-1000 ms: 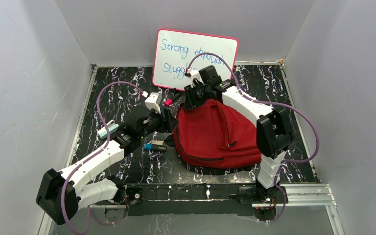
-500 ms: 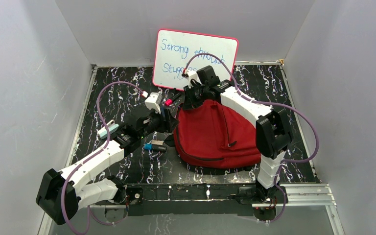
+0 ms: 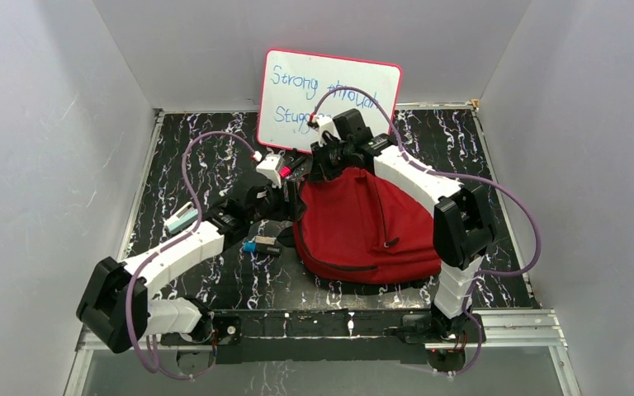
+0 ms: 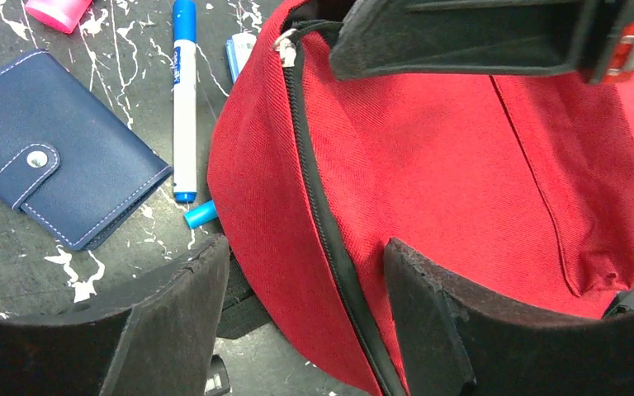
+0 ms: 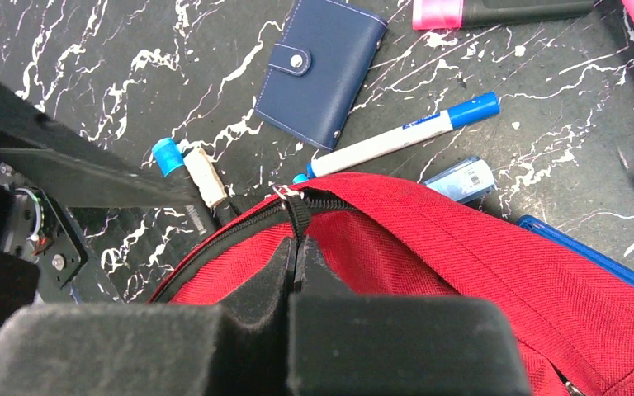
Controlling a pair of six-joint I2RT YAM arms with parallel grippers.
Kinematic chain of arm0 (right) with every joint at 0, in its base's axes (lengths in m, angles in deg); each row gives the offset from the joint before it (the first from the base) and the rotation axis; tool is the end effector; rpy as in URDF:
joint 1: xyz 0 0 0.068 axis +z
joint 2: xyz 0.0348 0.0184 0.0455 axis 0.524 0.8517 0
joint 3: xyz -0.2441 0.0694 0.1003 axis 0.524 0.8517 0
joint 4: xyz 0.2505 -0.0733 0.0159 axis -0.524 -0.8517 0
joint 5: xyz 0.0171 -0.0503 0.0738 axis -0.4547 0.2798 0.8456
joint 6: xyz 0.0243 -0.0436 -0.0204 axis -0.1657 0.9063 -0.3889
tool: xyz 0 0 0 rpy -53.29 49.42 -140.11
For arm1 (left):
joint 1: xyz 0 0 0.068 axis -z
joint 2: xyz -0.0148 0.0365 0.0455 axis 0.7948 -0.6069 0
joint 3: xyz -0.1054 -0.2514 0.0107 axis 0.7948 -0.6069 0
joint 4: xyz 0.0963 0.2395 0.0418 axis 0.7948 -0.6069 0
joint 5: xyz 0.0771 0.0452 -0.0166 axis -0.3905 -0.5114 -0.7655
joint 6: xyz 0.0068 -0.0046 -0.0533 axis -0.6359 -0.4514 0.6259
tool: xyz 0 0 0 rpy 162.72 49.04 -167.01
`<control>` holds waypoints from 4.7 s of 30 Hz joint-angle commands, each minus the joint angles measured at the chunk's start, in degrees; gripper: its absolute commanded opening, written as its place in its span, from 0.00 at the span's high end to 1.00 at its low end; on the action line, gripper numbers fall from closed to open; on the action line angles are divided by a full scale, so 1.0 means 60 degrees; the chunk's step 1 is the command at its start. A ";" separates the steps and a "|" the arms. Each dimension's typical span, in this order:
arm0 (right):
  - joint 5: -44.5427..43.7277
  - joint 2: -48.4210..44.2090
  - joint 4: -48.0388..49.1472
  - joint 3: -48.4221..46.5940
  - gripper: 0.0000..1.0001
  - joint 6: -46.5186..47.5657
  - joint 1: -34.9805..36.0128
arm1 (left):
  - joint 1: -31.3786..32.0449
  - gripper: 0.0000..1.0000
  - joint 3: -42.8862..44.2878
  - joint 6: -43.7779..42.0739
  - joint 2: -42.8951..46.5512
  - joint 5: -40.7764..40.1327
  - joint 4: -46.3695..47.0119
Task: Pack the student bag
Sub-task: Zip the student bag at the center of the board, then adjust the student bag at the center of the board.
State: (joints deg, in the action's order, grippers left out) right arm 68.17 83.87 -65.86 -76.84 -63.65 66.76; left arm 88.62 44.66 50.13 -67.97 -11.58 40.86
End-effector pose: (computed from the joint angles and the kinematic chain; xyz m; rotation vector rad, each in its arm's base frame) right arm 0.3398 0.2577 0.2829 -0.8231 2.2026 0.8607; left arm 0.2238 -0.1637 0.2600 0.2219 2.0227 -0.7140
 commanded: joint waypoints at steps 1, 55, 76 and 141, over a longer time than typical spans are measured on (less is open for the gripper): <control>0.0193 -0.0751 0.0462 0.0009 1.00 0.0025 0.0019 | -0.0043 0.36 0.0579 -0.0302 -0.0344 -0.0169 0.0034; -0.5384 -0.0994 -0.0579 -0.1573 1.00 0.0781 -0.0074 | -0.0212 1.00 0.1741 -0.1898 -0.0560 0.0100 -0.0510; -0.7135 -0.0250 -0.1211 -0.0399 1.00 0.1267 -0.1354 | -0.0212 1.00 0.1868 -0.1894 -0.0255 -0.0169 -0.1174; -0.2265 -0.8590 -0.1469 0.5336 0.31 0.5043 -0.1726 | 0.0299 0.79 0.1710 0.1231 -0.1179 -0.1839 -0.2735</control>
State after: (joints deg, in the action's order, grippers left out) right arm 53.48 33.04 -75.47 -43.14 -44.06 56.38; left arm 94.92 52.85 59.42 -74.18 -25.50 22.04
